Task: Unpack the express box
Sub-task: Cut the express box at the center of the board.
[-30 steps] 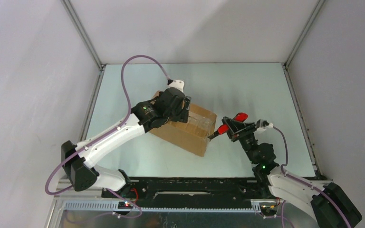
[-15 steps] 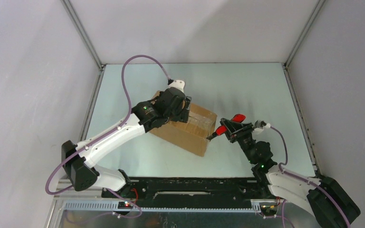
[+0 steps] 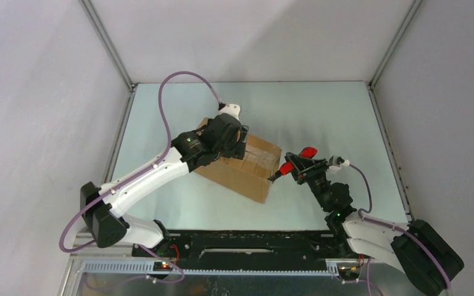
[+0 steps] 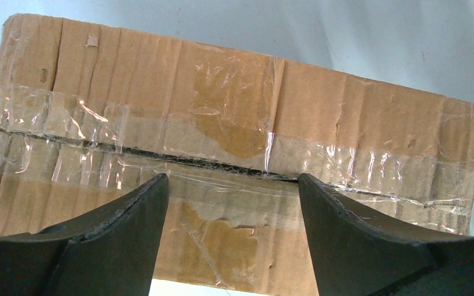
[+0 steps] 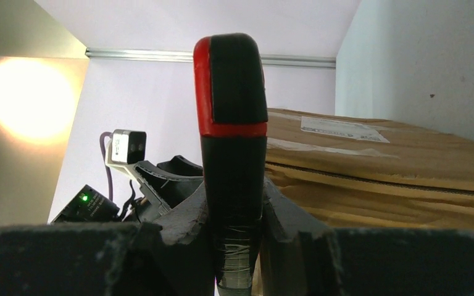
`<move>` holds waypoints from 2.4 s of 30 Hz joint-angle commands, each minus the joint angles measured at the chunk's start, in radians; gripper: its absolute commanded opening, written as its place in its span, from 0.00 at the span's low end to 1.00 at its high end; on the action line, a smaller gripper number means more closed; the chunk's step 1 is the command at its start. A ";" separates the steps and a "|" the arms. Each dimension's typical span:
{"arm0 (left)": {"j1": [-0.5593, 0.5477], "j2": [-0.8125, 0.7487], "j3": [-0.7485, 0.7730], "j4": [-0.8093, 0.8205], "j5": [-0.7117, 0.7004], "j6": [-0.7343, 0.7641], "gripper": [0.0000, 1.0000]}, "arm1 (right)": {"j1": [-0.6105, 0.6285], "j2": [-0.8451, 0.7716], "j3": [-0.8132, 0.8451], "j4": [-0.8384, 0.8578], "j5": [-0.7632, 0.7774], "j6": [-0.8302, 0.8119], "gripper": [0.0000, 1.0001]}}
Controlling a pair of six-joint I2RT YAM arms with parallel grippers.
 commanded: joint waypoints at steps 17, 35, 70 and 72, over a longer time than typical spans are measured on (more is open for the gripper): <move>-0.027 0.028 -0.051 -0.023 0.104 -0.022 0.78 | 0.065 0.085 -0.126 0.173 0.273 0.058 0.00; -0.027 0.039 -0.056 -0.042 0.170 0.030 0.74 | 0.137 0.242 -0.103 0.320 0.439 0.035 0.00; -0.048 0.108 -0.003 -0.064 0.318 0.085 0.68 | 0.305 0.277 0.001 0.398 0.522 -0.137 0.00; -0.055 0.109 -0.009 -0.070 0.311 0.089 0.68 | 0.247 0.271 0.000 0.397 0.519 -0.092 0.00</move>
